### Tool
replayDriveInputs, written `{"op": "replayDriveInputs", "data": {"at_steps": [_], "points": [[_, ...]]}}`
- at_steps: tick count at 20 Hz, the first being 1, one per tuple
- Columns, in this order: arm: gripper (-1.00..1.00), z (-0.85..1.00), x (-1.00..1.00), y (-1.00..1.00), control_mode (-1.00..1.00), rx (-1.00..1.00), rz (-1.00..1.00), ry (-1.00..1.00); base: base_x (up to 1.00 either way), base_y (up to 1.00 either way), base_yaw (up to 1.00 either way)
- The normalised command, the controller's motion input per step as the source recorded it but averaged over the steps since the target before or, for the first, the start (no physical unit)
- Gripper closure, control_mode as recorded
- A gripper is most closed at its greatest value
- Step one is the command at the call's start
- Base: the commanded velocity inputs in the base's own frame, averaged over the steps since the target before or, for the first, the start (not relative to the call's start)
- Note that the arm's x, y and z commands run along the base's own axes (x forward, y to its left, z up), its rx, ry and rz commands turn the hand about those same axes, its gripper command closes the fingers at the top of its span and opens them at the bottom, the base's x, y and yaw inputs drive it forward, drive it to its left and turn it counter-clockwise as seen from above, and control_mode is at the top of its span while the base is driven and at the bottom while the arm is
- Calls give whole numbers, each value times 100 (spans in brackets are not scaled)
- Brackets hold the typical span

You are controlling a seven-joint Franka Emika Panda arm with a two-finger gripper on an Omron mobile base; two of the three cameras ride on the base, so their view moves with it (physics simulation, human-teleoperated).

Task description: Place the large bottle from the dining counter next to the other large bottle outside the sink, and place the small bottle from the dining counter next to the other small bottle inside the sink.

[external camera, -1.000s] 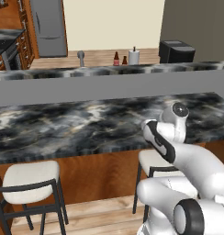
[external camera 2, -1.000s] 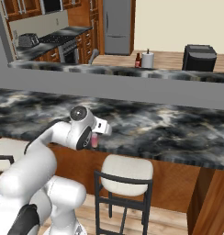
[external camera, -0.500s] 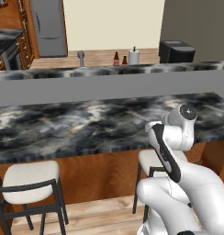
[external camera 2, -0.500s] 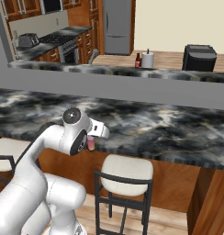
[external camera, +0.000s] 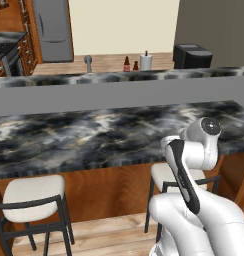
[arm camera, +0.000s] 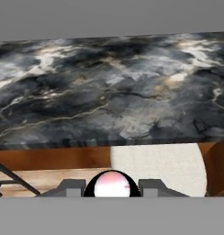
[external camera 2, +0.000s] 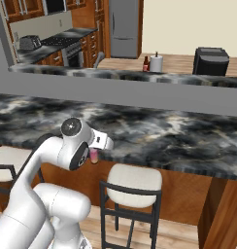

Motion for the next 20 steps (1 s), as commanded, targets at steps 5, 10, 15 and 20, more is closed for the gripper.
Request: {"op": "replayDriveInputs", "data": {"at_steps": [5, 10, 15, 20], "points": [[100, 0, 0, 0, 100, 0, 0, 0, -25, -5, 0], [100, 0, 0, 0, 100, 0, 0, 0, -15, -36, 0], [100, 0, 0, 0, 100, 0, 0, 0, 0, -56, 0], [100, 0, 0, 0, 100, 0, 0, 0, 0, -63, 0]]}}
